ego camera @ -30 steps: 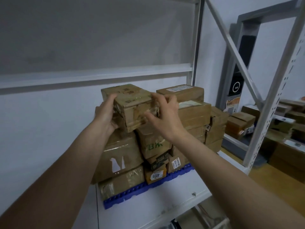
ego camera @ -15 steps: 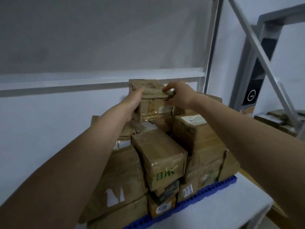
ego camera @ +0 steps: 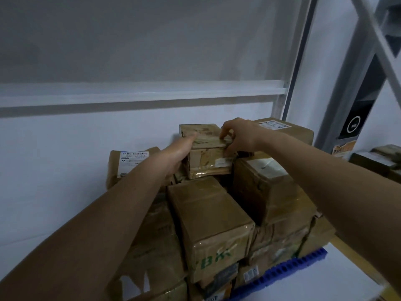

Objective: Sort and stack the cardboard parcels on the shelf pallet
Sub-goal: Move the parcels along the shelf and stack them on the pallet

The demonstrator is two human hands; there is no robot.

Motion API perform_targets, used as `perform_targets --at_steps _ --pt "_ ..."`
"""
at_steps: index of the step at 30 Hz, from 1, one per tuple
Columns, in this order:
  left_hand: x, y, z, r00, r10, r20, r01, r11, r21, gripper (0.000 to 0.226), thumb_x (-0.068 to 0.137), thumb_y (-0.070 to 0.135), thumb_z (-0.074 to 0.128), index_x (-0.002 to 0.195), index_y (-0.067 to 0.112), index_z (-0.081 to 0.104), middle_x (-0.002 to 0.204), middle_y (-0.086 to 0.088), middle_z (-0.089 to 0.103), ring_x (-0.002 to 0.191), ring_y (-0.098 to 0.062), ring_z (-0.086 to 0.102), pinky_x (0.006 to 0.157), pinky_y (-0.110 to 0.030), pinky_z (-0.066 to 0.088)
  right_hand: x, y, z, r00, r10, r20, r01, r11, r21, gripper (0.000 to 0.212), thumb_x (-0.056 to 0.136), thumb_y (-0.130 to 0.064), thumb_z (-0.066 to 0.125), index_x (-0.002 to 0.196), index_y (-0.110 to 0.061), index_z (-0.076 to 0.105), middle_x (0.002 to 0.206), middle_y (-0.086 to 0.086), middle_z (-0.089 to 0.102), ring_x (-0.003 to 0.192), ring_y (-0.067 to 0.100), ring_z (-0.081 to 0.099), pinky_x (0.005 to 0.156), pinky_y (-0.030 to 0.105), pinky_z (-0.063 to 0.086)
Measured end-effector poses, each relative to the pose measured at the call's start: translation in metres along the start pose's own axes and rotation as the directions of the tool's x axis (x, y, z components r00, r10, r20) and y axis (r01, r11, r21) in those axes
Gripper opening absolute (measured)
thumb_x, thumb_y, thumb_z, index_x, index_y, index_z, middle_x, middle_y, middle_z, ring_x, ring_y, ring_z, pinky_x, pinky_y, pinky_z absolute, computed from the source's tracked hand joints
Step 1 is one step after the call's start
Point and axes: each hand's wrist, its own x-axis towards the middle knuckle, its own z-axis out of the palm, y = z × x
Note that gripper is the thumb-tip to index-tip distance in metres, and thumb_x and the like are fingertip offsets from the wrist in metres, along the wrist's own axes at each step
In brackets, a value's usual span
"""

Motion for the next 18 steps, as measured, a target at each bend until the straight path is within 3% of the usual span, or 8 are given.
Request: perform_targets --at_steps 2,5,11,14,18 --pt "0.001 -0.004 0.004 1.0 -0.009 -0.017 0.009 1.0 0.003 0.037 0.098 0.05 0.037 0.114 0.024 0.058 0.123 -0.008 0.063 0.117 -0.025 0.057 0.108 -0.044 0.038 0.001 0.003 -0.001 1.0 -0.015 0.022 0.016 1.0 -0.024 0.044 0.074 -0.022 0.079 0.113 -0.02 0.059 0.125 0.001 0.049 0.098 0.013 0.041 0.081 0.029 0.036" --pt "0.001 -0.004 0.01 0.998 -0.028 -0.051 0.03 0.999 0.043 0.061 0.094 0.056 0.037 0.144 0.02 0.038 0.145 -0.009 0.046 0.132 -0.028 0.043 0.112 -0.046 0.031 0.001 0.005 -0.002 0.999 -0.018 0.029 0.02 0.999 -0.048 0.047 0.074 -0.021 0.079 0.116 -0.019 0.058 0.126 0.003 0.049 0.102 0.017 0.044 0.081 0.029 0.037" --pt "-0.003 0.003 0.022 0.988 -0.08 -0.133 0.094 0.99 0.104 0.09 0.069 0.067 0.041 0.149 0.029 0.027 0.152 -0.009 0.035 0.138 -0.033 0.035 0.111 -0.051 0.031 -0.004 0.002 0.0 0.999 -0.022 0.05 0.03 0.986 -0.163 0.047 0.074 -0.02 0.079 0.115 -0.01 0.06 0.117 0.01 0.059 0.101 0.022 0.055 0.081 0.033 0.046" --pt "-0.008 0.005 0.026 0.986 -0.096 -0.139 0.113 0.986 0.122 0.076 0.082 0.061 0.042 0.148 0.024 0.031 0.147 -0.01 0.042 0.132 -0.033 0.042 0.109 -0.049 0.035 -0.006 -0.001 0.003 0.998 -0.048 0.044 0.057 0.97 -0.237 0.044 0.077 -0.017 0.075 0.116 -0.009 0.059 0.118 0.011 0.059 0.107 0.027 0.056 0.088 0.036 0.049" --pt "-0.009 0.006 0.037 0.987 -0.056 -0.148 0.085 0.977 0.195 0.05 0.101 0.036 0.036 0.142 0.01 0.041 0.141 -0.014 0.048 0.125 -0.033 0.049 0.106 -0.043 0.04 -0.006 -0.006 0.002 0.995 -0.078 0.066 0.091 0.972 -0.215 0.047 0.075 -0.018 0.077 0.118 -0.009 0.06 0.119 0.011 0.06 0.106 0.027 0.058 0.089 0.037 0.05"
